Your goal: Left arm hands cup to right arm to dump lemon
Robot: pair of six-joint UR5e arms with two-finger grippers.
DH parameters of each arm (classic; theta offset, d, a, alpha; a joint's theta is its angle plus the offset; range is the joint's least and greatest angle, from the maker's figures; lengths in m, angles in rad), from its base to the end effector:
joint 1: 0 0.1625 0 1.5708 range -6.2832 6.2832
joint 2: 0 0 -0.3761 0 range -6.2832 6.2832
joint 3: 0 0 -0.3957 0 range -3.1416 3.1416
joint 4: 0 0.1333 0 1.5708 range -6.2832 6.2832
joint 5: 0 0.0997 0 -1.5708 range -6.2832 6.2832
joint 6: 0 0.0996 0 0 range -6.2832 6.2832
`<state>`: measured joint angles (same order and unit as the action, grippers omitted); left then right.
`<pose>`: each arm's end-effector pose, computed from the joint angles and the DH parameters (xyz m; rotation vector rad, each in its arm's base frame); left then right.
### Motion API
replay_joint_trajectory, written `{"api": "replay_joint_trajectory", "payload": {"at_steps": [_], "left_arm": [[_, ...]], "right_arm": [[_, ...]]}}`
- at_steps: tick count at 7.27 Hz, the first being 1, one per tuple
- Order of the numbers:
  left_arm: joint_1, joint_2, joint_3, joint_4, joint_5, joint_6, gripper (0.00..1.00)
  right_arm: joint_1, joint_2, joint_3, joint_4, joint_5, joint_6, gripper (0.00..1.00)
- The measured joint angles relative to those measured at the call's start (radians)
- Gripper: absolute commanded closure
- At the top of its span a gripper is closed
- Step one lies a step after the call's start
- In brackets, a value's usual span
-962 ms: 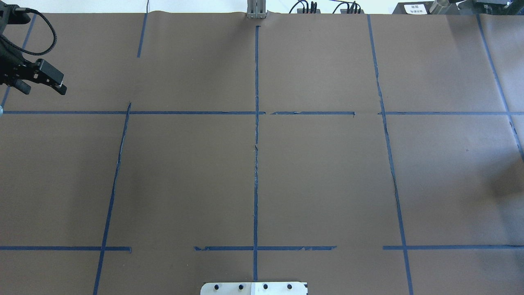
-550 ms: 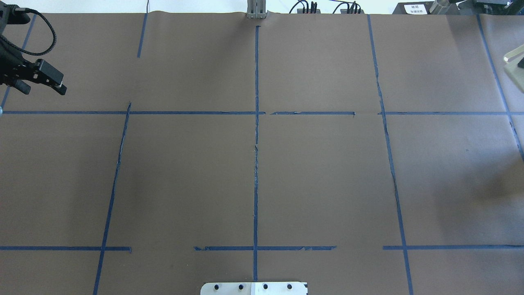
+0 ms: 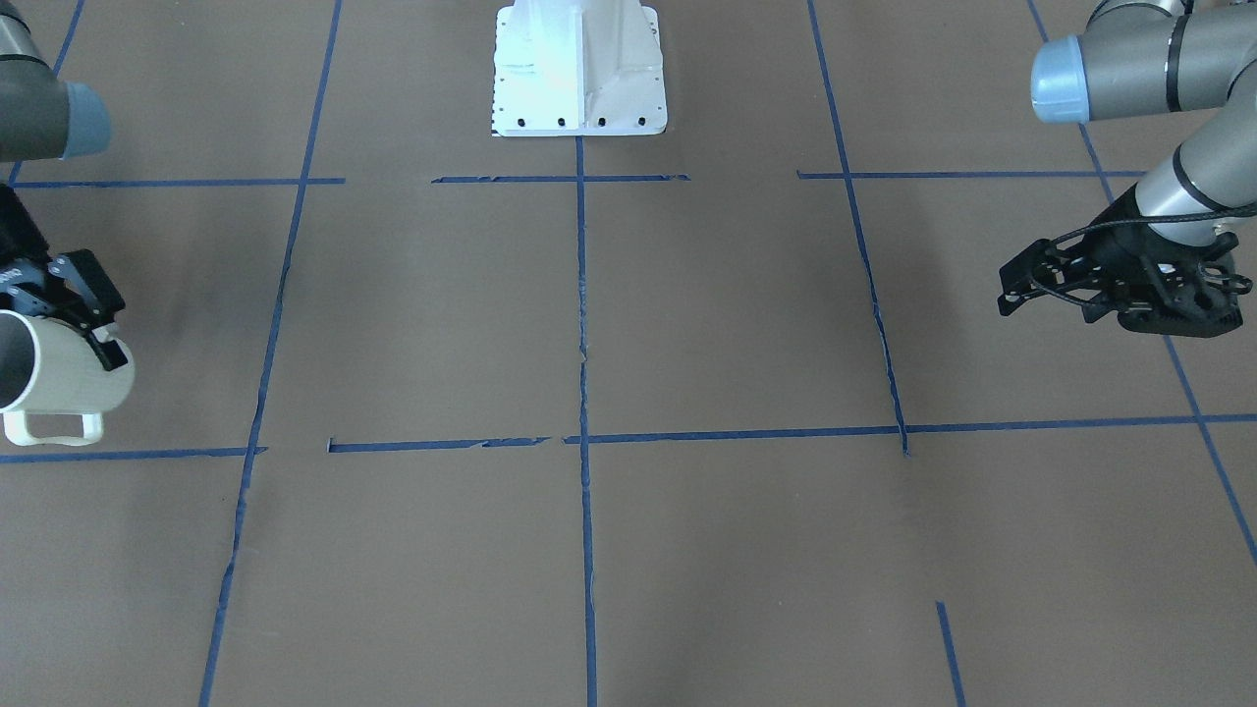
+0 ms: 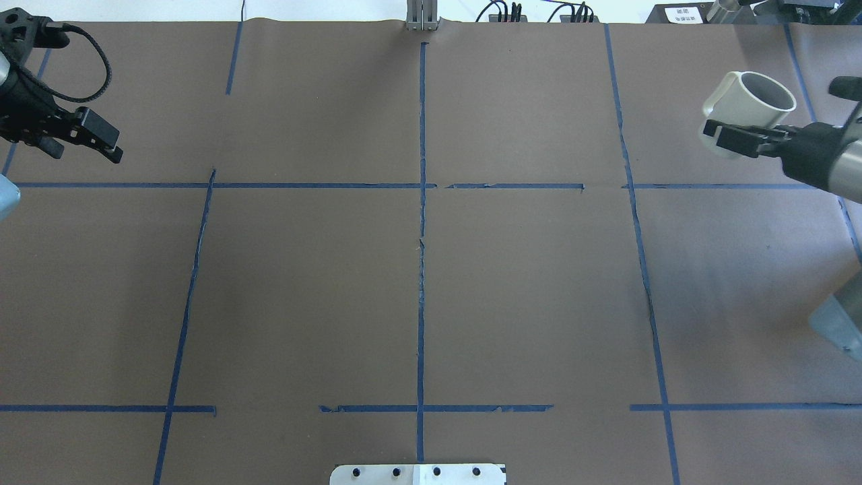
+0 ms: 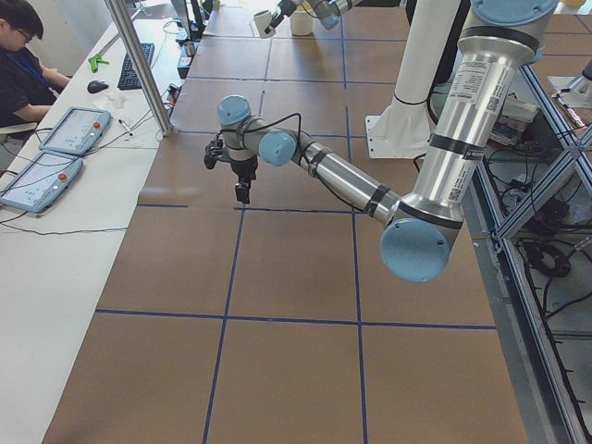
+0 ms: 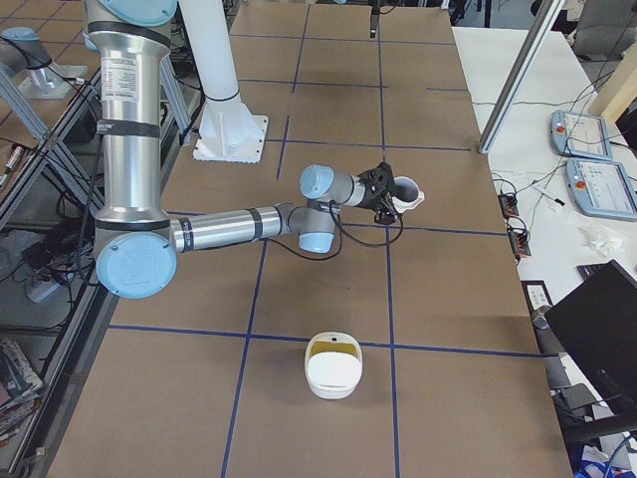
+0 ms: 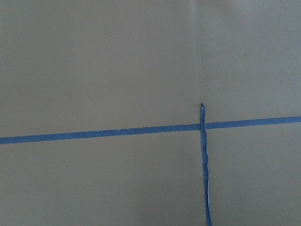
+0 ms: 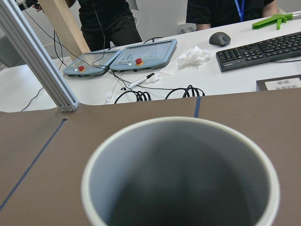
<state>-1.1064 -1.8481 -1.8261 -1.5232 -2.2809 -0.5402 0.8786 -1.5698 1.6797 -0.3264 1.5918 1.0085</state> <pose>0.1929 -0.5378 0.3436 0.0719 0.8327 0.1008 -0.2260 -0.4782 0.4192 0.8830 -1.0327 0.2521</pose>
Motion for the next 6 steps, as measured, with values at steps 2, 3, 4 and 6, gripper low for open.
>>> {"api": "replay_joint_trajectory", "payload": {"at_steps": [2,3,4,6], "left_arm": [[0.049,-0.032,-0.012,0.002,0.017,-0.04,0.0],[0.078,-0.067,-0.006,0.003,0.021,-0.086,0.0],[0.107,-0.116,0.011,0.004,0.026,-0.163,0.0],[0.151,-0.213,0.045,0.004,0.025,-0.342,0.0]], "right_arm": [[-0.153,0.127,0.0,-0.189,-0.194,-0.102,0.83],[-0.219,0.193,-0.003,-0.276,-0.264,-0.137,0.83],[-0.282,0.265,-0.008,-0.368,-0.335,-0.185,0.83],[-0.382,0.395,-0.014,-0.548,-0.472,-0.298,0.83]]}}
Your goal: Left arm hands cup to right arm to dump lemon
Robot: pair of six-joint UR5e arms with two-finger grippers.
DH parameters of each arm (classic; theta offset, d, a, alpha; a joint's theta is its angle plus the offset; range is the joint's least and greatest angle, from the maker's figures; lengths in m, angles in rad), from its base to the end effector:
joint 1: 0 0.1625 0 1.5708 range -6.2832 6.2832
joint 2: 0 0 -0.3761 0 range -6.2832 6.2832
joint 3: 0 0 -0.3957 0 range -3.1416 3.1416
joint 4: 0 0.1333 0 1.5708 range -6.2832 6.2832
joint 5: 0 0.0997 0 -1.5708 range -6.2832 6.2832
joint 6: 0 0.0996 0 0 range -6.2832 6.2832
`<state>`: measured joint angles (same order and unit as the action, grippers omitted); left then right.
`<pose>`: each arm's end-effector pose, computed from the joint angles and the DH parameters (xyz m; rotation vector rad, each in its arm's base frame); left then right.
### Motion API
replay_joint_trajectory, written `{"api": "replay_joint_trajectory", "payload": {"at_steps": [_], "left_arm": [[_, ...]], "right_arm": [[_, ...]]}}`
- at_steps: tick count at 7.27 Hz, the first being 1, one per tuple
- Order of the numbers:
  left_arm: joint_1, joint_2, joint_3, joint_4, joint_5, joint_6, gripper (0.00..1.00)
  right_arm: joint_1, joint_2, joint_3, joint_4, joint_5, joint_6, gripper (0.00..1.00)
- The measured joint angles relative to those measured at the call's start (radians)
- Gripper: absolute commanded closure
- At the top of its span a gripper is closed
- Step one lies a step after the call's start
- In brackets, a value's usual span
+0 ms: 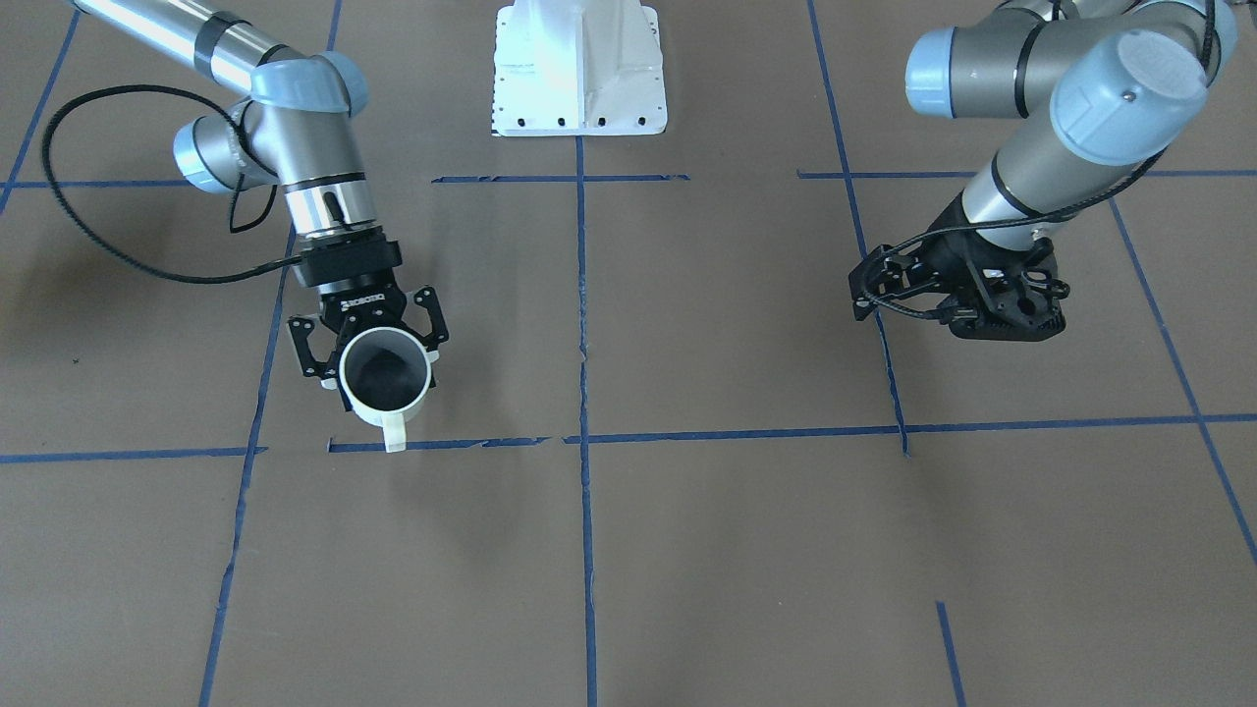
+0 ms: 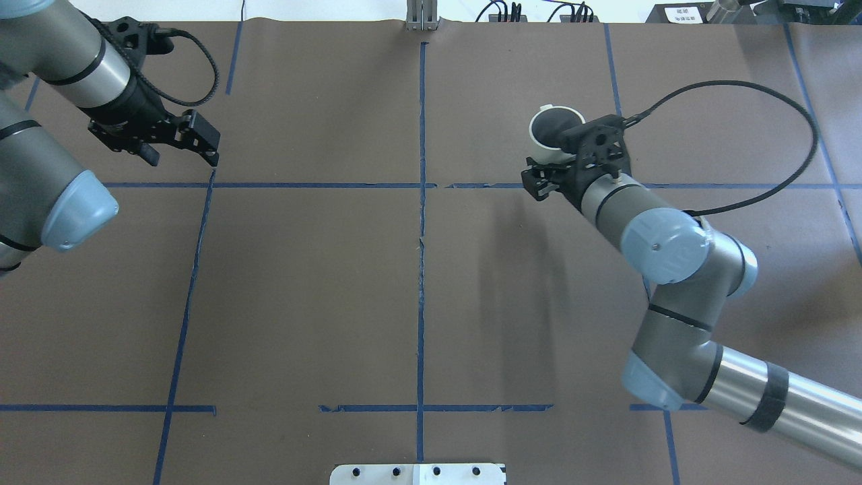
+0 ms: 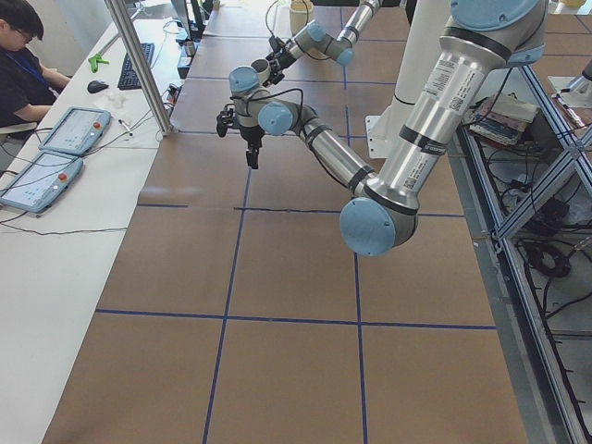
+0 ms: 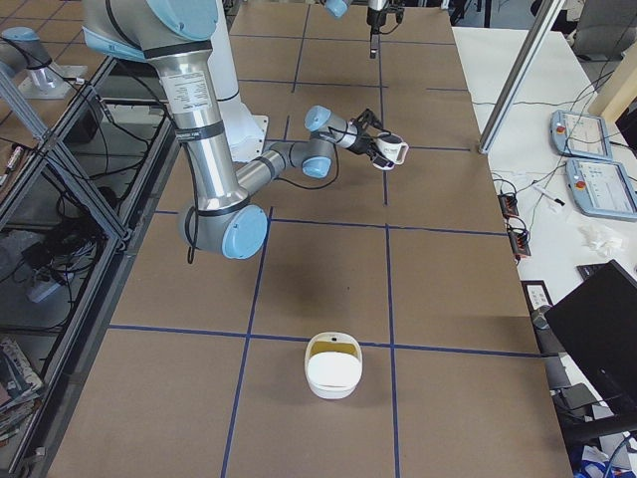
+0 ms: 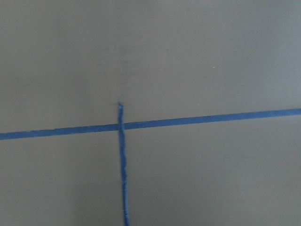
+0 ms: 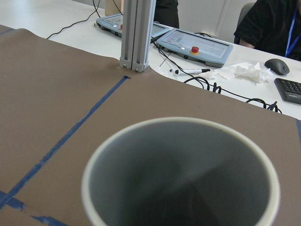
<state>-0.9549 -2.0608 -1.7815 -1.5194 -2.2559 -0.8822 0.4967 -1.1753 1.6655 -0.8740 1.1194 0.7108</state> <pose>0.2924 -0.5349 0.2404 0.0067 0.9062 -0.0255 -0.4560 -0.4482 0.2644 1.0369 -0.6565 -0.0487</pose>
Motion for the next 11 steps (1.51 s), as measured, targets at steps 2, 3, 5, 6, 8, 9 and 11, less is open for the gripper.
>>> {"api": "replay_joint_trajectory", "payload": {"at_steps": [2,3,5,6,8,9,11], "left_arm": [[0.033,-0.107,0.057,-0.006,-0.005,-0.189,0.0],[0.05,-0.151,0.08,-0.014,-0.008,-0.275,0.0],[0.088,-0.218,0.09,-0.021,-0.009,-0.388,0.0],[0.122,-0.245,0.092,-0.025,-0.008,-0.428,0.0],[0.159,-0.277,0.1,-0.05,-0.007,-0.482,0.05],[0.168,-0.283,0.109,-0.074,-0.007,-0.501,0.11],[0.173,-0.294,0.136,-0.121,-0.007,-0.541,0.13]], "right_arm": [[-0.07,0.121,-0.037,-0.112,-0.09,-0.076,0.83],[-0.089,0.177,-0.077,-0.125,-0.108,-0.084,0.83],[-0.112,0.25,-0.123,-0.127,-0.117,-0.073,0.83],[-0.119,0.272,-0.128,-0.127,-0.117,-0.056,0.83],[-0.132,0.291,-0.13,-0.126,-0.117,-0.009,0.83],[-0.141,0.296,-0.131,-0.126,-0.117,0.026,0.83],[-0.153,0.299,-0.131,-0.126,-0.118,0.055,0.82]]}}
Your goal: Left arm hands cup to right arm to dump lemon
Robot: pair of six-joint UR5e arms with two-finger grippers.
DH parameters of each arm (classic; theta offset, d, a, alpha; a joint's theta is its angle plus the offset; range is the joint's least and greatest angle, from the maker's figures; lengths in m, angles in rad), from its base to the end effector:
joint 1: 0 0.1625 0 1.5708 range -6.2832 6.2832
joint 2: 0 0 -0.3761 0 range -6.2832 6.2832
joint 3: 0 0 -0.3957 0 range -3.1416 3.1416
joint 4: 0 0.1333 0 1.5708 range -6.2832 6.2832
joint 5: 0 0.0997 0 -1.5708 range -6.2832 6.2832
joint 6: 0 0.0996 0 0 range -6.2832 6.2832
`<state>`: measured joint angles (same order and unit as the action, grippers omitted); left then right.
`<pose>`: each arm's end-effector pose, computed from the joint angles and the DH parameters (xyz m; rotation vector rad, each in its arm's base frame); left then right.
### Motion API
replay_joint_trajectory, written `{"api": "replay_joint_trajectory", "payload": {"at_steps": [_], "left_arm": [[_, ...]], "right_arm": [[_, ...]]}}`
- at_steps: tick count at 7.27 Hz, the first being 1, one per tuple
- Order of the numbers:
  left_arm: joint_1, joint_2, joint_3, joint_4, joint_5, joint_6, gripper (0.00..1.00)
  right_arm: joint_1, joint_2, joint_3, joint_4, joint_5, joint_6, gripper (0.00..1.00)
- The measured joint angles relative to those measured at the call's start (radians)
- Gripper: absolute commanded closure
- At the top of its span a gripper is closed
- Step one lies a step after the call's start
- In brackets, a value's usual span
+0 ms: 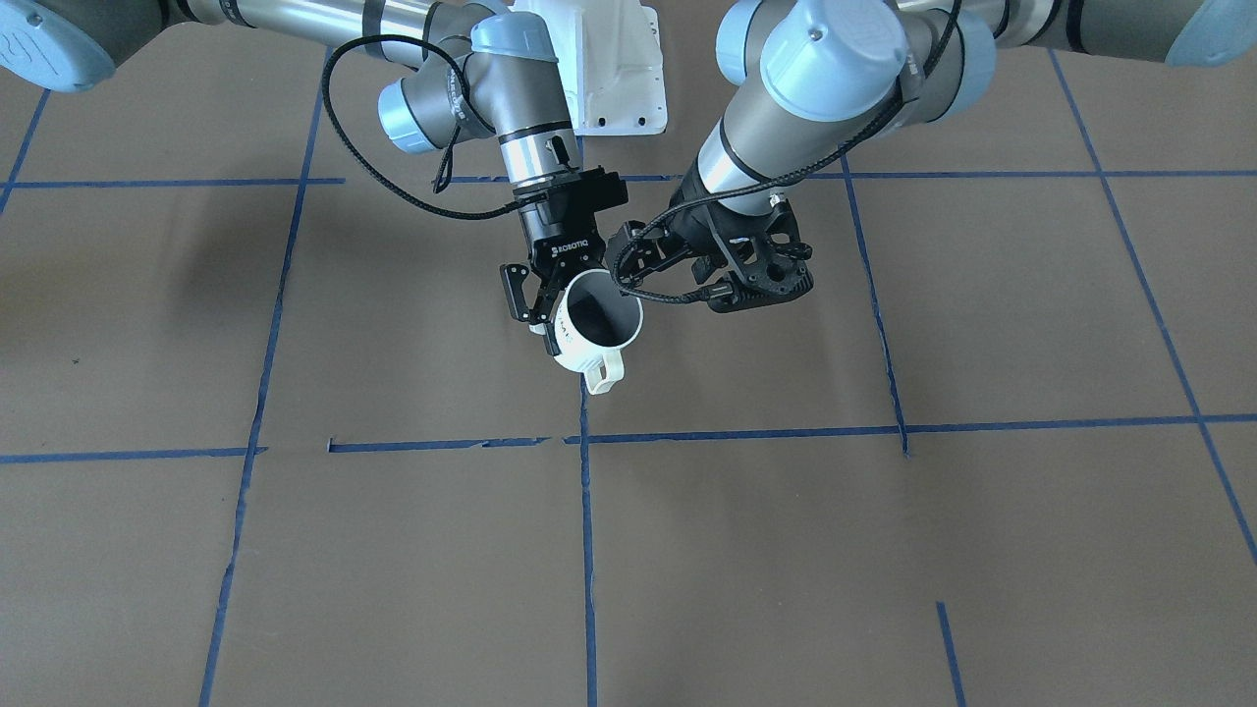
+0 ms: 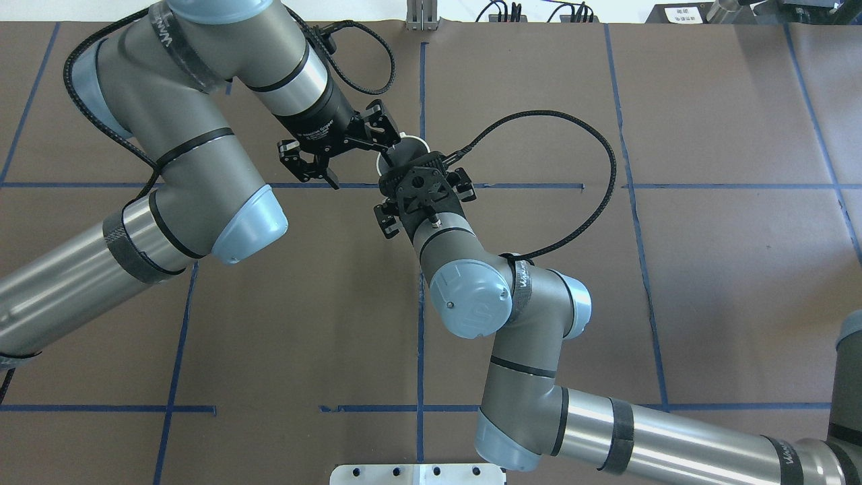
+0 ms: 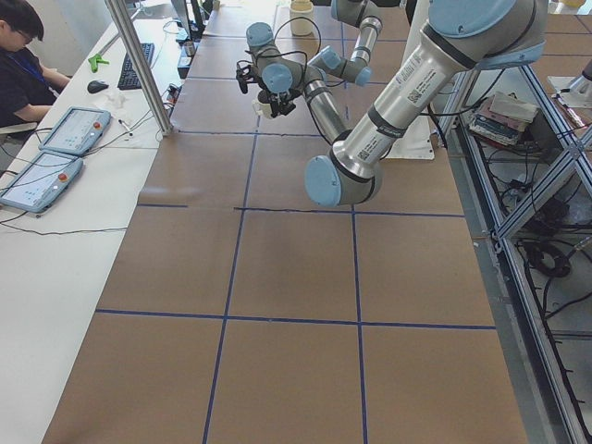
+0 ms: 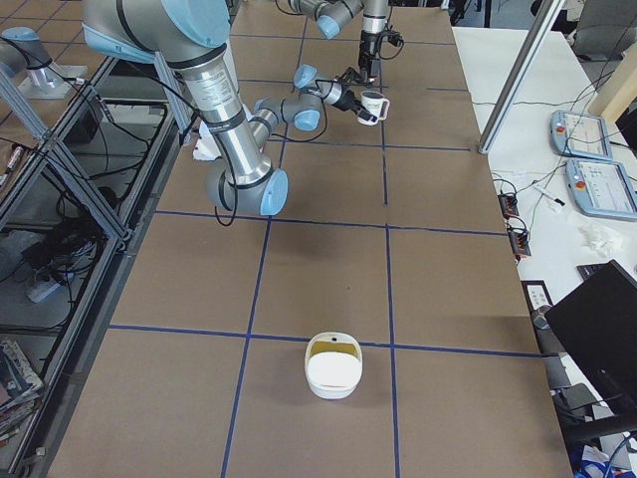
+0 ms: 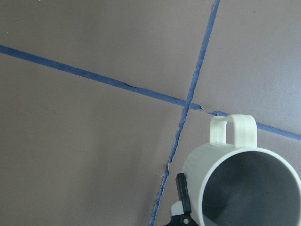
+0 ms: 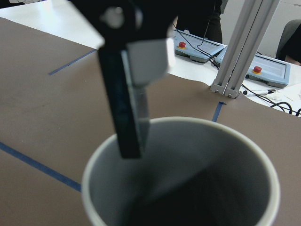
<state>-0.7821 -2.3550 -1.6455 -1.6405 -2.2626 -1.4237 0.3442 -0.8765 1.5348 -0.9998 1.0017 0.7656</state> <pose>0.4086 -0.5043 0.0953 -0.1735 1.0808 -0.2496 -0.5639 -0.4008 0.1436 1.0581 -0.7290 -0.0462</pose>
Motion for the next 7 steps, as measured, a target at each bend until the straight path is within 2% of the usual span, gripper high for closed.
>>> {"api": "replay_joint_trajectory", "payload": {"at_steps": [3,4,5,7], "left_arm": [[0.002,-0.007,0.038,-0.019,0.0,-0.01,0.15],[0.004,-0.017,0.055,-0.02,0.0,-0.009,0.2],[0.007,-0.035,0.08,-0.02,0.0,-0.01,0.3],[0.009,-0.053,0.104,-0.02,0.0,-0.011,0.34]], "right_arm": [[-0.007,0.001,0.002,0.001,0.0,0.004,0.82],[-0.007,0.001,0.003,0.001,0.0,0.004,0.82],[-0.008,0.001,0.003,0.001,0.0,0.004,0.81],[-0.008,0.001,0.004,0.0,0.0,0.003,0.81]]}}
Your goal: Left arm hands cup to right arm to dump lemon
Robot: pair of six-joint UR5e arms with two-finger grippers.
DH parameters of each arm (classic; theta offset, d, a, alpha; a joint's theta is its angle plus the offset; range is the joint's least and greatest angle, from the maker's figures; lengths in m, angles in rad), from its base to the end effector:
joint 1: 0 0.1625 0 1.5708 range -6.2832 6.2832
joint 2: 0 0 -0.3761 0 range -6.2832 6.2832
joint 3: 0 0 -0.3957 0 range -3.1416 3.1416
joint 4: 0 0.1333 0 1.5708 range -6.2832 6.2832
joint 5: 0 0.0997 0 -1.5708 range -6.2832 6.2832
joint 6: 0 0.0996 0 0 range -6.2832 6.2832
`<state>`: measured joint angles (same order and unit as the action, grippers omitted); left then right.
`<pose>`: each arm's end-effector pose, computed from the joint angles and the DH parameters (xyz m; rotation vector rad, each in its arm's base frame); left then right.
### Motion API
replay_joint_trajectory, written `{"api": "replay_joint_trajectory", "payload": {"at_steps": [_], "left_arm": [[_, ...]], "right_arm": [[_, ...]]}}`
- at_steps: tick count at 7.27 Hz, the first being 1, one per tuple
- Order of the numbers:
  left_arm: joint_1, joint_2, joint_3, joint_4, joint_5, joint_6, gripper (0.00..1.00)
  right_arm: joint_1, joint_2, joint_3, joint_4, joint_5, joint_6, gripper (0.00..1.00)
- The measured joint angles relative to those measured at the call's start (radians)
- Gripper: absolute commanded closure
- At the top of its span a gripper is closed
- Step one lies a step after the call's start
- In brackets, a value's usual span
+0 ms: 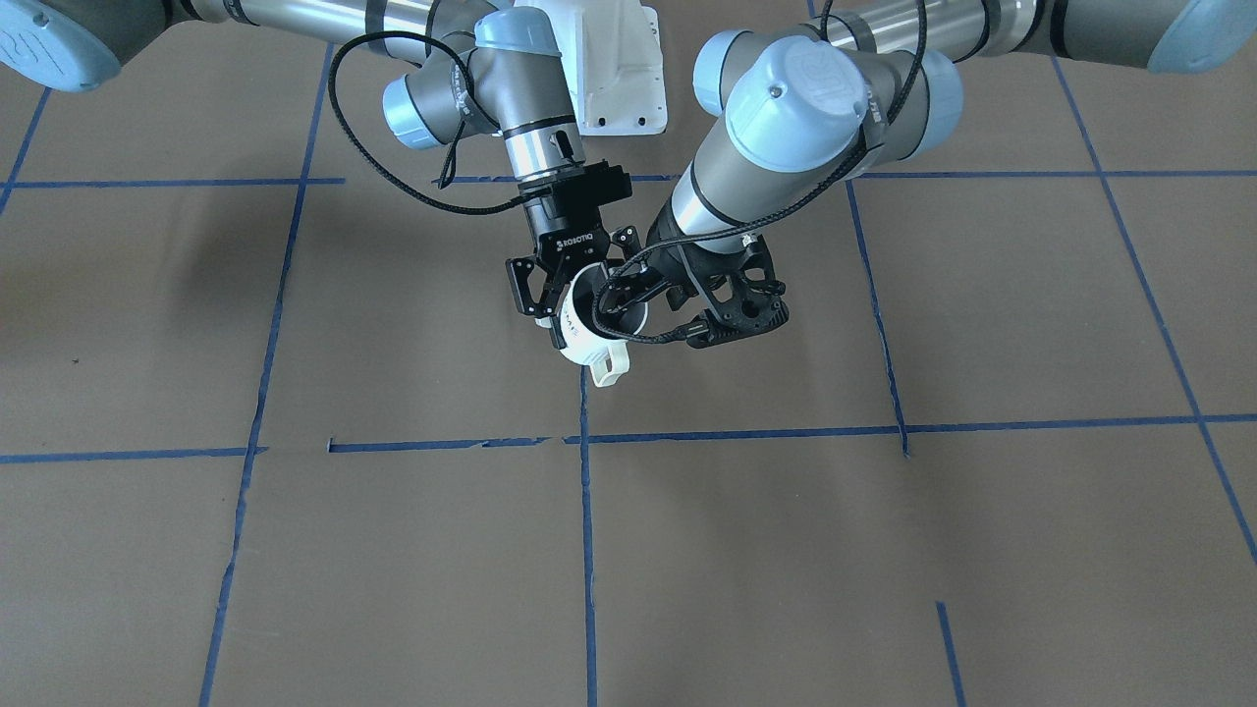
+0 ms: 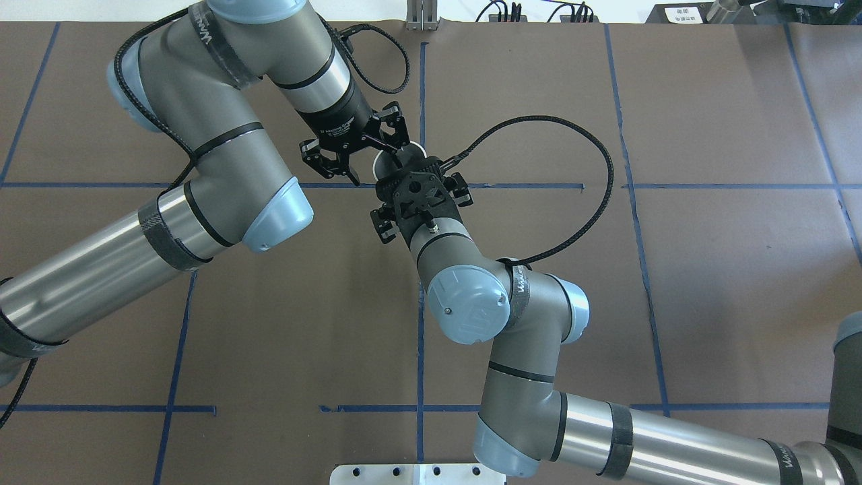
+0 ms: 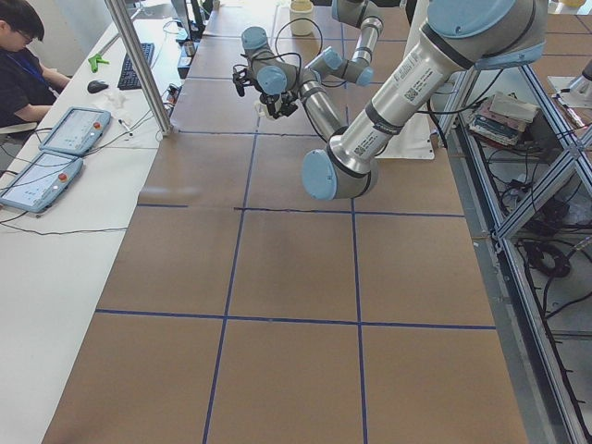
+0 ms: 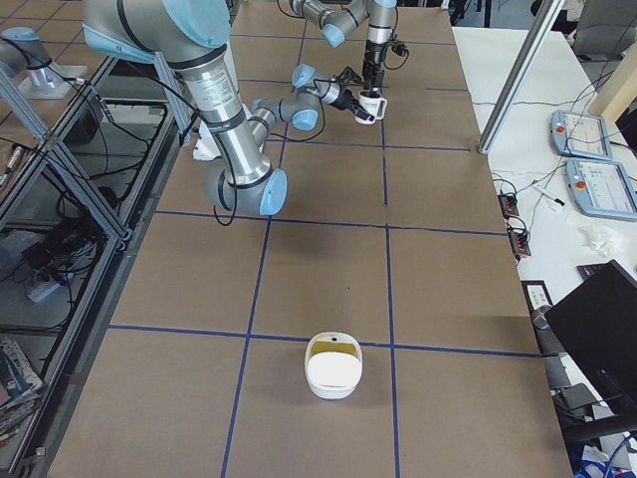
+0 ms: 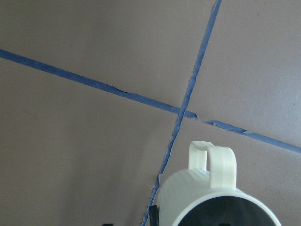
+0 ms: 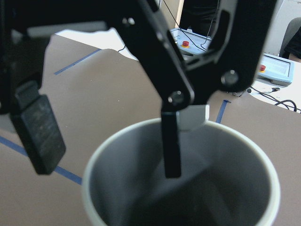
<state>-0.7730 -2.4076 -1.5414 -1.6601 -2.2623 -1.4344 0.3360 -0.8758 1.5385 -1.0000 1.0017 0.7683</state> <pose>0.4345 -0.5213 0.0985 -0.2006 1.0538 -0.2649 -0.5661 -0.3958 0.1416 1.0558 -0.7384 -0.0494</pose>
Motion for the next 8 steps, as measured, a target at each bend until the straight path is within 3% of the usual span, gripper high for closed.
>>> {"api": "replay_joint_trajectory", "payload": {"at_steps": [2,4,5,8], "left_arm": [[0.004,-0.002,0.004,0.0,0.001,0.007,0.4],[0.009,-0.003,0.004,0.0,0.0,0.011,0.61],[0.01,-0.003,0.004,0.001,0.0,0.013,0.66],[0.015,-0.001,0.006,0.001,0.0,0.016,0.66]], "right_arm": [[0.0,0.0,-0.001,0.0,0.0,-0.004,0.81],[0.0,-0.001,-0.001,-0.001,0.0,-0.008,0.81],[0.0,-0.001,-0.001,-0.002,0.0,-0.009,0.81],[0.0,0.0,-0.001,-0.002,0.001,-0.012,0.81]]}}
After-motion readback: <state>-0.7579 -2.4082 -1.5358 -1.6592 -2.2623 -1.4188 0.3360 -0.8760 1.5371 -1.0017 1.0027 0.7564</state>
